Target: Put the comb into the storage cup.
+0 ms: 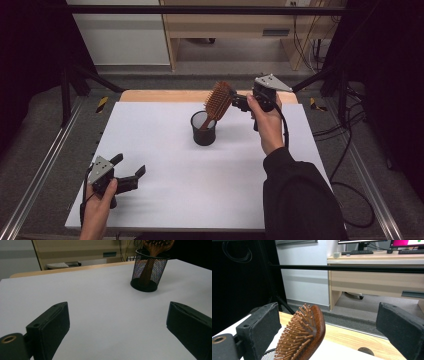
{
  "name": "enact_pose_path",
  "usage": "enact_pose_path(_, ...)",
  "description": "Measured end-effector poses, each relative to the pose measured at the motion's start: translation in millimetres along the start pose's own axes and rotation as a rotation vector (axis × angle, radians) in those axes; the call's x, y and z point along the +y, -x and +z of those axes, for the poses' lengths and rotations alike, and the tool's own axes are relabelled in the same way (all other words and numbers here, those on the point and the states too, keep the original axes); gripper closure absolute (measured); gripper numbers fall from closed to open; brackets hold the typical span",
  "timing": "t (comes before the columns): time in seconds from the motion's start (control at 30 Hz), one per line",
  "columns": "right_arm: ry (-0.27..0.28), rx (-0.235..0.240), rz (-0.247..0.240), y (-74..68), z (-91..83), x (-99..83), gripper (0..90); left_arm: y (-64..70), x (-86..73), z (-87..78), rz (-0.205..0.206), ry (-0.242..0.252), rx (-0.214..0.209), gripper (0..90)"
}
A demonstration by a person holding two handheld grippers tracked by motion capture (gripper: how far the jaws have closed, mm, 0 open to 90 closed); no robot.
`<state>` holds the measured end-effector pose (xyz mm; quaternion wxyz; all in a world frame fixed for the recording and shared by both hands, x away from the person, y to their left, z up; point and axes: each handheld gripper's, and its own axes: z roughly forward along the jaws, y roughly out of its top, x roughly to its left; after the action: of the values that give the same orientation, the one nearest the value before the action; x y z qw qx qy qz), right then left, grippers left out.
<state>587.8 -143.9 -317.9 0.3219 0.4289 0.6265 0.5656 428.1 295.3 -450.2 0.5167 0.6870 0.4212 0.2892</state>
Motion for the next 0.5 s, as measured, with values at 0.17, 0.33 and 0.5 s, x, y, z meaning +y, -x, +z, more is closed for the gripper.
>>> enact_pose_path(0.17, 0.024, -0.001, 0.003, 2.4, -7.0, 2.6, 5.9, 0.0, -0.2, 0.0, -0.001, 0.0, 0.001, 5.1)
enact_pose_path(0.33, 0.041, -0.002, -0.004, 3.5, -14.5, 4.4, 6.2, 0.3, -0.3, 0.0, 0.001, -0.002, 0.002, 5.1)
enact_pose_path(0.5, 0.049, 0.001, -0.011, 4.8, -21.1, 5.6, 6.7, 0.1, -0.2, -0.1, 0.0, -0.001, 0.002, 5.1)
